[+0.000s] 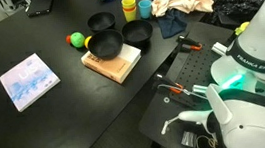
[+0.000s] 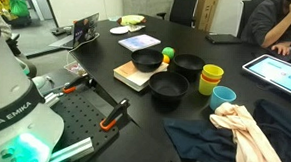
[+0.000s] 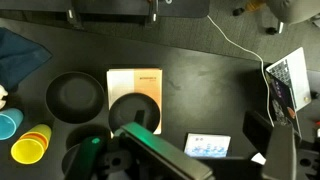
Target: Remove the black bowl from the top of the orange book and put it on the bowl at the back then open the book.
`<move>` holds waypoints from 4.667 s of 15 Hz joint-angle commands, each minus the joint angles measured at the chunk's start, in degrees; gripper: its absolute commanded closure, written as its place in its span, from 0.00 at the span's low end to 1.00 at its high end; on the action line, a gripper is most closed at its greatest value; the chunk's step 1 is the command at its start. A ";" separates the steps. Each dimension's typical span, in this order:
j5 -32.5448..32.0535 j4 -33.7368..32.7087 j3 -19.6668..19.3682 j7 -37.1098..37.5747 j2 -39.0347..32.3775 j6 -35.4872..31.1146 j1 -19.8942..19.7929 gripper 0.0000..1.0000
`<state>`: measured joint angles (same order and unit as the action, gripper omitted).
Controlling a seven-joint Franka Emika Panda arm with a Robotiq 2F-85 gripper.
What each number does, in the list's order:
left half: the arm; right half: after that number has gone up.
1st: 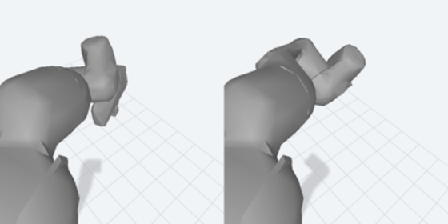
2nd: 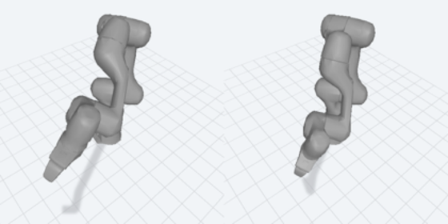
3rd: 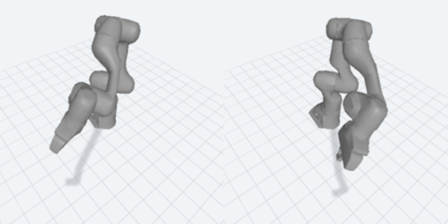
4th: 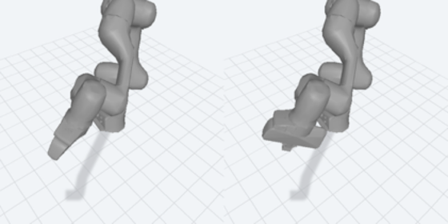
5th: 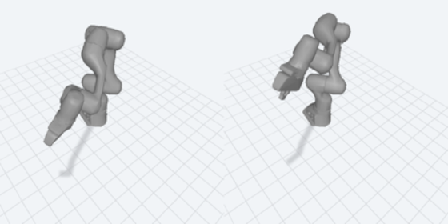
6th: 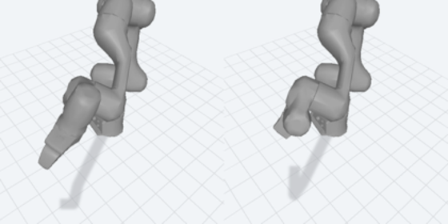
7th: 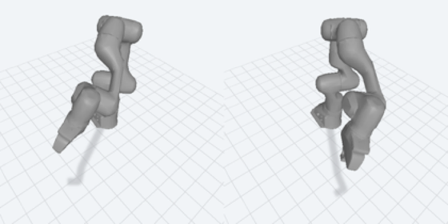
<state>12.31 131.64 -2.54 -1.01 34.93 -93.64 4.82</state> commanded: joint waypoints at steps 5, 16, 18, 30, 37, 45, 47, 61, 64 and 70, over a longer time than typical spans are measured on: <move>0.50 -0.63 0.90 -0.55 0.38 0.23 -1.26 0.00; 1.58 14.53 0.50 -2.33 -0.77 -19.82 -2.16 0.00; 1.03 17.89 0.31 -2.93 -3.37 -25.57 -2.17 0.00; -1.26 19.16 1.11 1.03 -33.10 -50.70 -3.38 0.00; -12.91 12.94 -0.88 10.92 -46.84 -59.53 -3.97 0.00; -12.38 3.69 -1.80 16.80 -55.94 -59.37 -3.12 0.00; -12.03 2.11 -1.54 17.02 -57.40 -59.18 -2.91 0.00; -9.11 -2.22 1.26 15.95 -62.52 -58.89 -1.63 0.87; -7.85 -2.64 2.19 14.93 -62.56 -57.44 -2.50 1.00; -4.08 -6.56 3.16 11.06 -62.26 -51.05 -4.89 0.98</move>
<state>6.01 128.16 -0.46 12.74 -26.75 -148.32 1.90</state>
